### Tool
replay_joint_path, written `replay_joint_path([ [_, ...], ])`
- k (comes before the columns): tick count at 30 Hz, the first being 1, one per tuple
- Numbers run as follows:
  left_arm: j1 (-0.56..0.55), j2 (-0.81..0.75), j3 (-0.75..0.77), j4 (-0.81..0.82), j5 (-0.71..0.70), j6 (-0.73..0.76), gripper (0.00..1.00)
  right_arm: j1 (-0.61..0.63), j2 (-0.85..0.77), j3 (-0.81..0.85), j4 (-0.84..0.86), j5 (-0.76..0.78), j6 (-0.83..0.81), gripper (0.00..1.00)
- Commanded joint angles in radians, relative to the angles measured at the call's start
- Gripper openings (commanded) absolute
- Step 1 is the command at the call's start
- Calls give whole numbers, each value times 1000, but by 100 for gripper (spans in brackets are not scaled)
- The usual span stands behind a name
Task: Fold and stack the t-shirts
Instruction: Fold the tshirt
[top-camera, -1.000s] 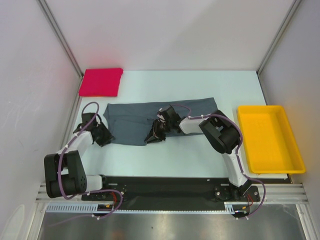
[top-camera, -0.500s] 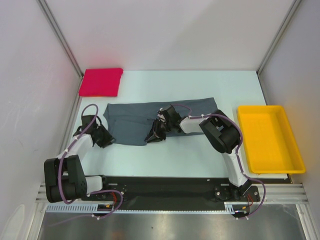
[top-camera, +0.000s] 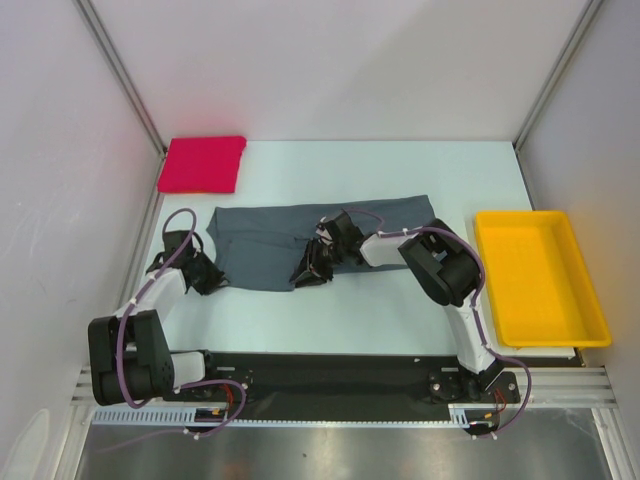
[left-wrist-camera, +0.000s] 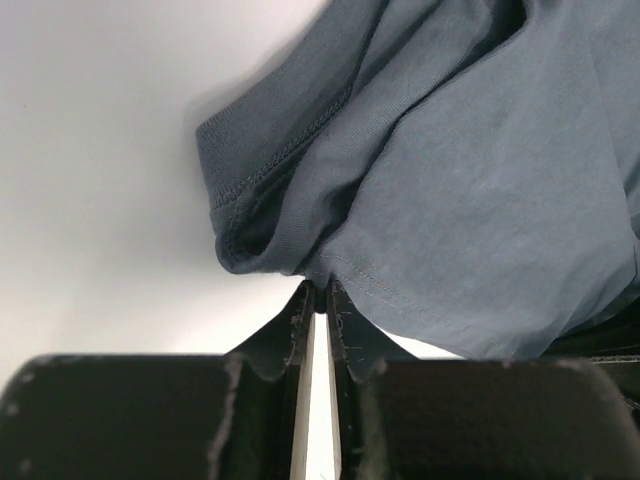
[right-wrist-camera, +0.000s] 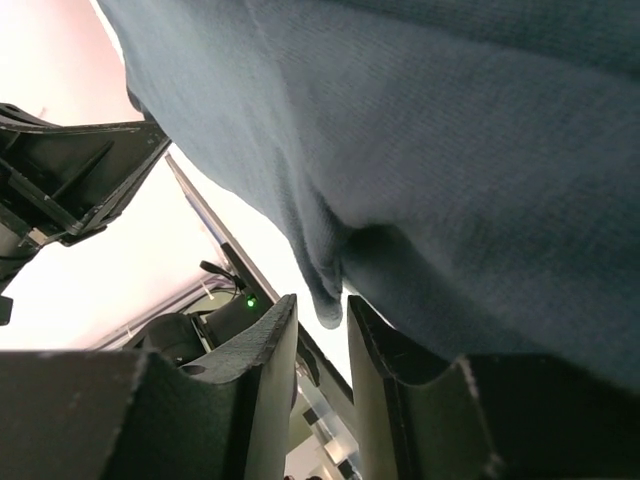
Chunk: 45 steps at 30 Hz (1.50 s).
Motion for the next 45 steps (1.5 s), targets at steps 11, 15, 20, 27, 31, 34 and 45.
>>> replay_joint_path([
  [11, -4, -37, 58, -4, 11, -1, 0, 6, 19, 49, -59, -13, -49, 15],
  [15, -4, -55, 97, -30, 6, 2, 0, -2, 1, 84, -80, -25, -72, 10],
  [20, -5, -49, 152, -35, 21, -1, 0, -22, -31, 153, -169, -25, -130, 4],
  [27, -16, 46, 219, 13, 51, -21, 0, -91, 34, 316, -278, -69, -192, 4],
  [31, -20, 116, 291, 34, 52, -26, 0, -129, 135, 469, -350, -117, -235, 4],
  [34, -20, 185, 345, 42, 54, -30, 0, -148, 200, 556, -387, -155, -256, 5],
  [45, -27, 333, 466, 54, 58, -32, 0, -191, 321, 712, -433, -214, -255, 6],
])
